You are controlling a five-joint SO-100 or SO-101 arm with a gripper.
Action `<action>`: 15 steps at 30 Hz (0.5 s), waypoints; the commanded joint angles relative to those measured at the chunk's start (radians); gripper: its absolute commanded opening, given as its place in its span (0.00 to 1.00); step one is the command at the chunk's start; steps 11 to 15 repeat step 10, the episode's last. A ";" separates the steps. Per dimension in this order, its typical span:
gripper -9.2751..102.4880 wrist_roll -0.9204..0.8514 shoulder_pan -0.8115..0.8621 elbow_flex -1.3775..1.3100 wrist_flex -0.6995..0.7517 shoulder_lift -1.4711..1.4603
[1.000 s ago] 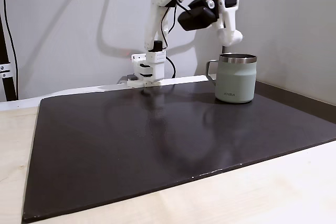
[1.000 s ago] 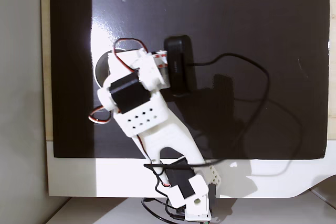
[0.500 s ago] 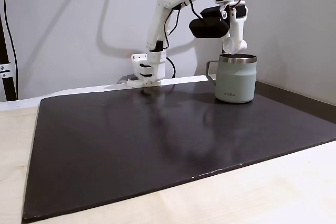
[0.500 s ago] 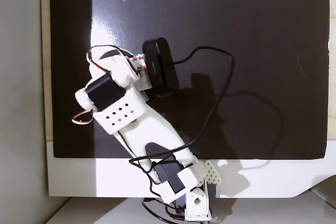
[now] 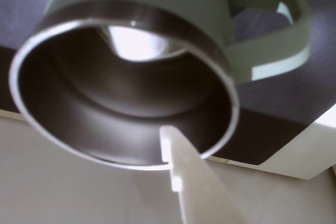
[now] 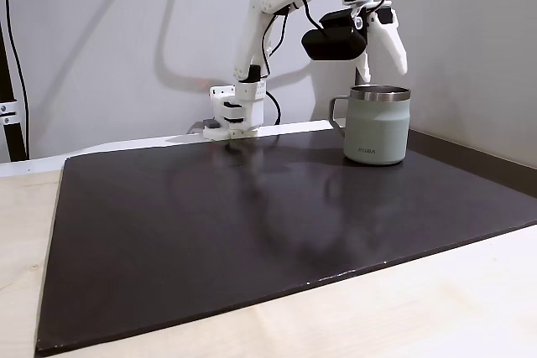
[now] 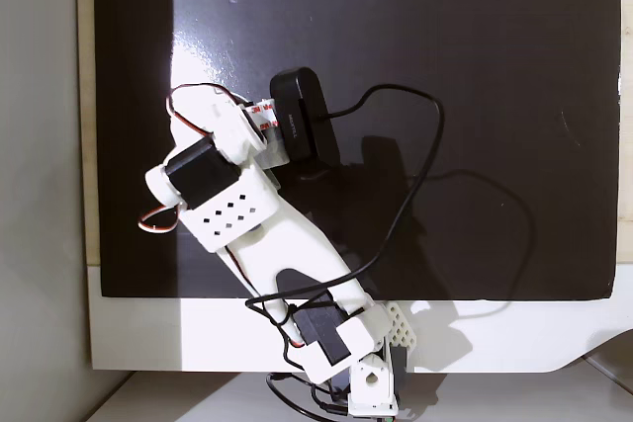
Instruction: Grasp a gauze and put it in the cup.
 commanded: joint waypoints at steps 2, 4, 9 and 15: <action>0.42 -0.009 0.008 -0.003 -0.008 0.029; 0.42 -0.009 0.008 -0.002 -0.008 0.031; 0.42 -0.009 0.008 -0.002 -0.008 0.032; 0.42 -0.009 0.008 -0.002 -0.008 0.032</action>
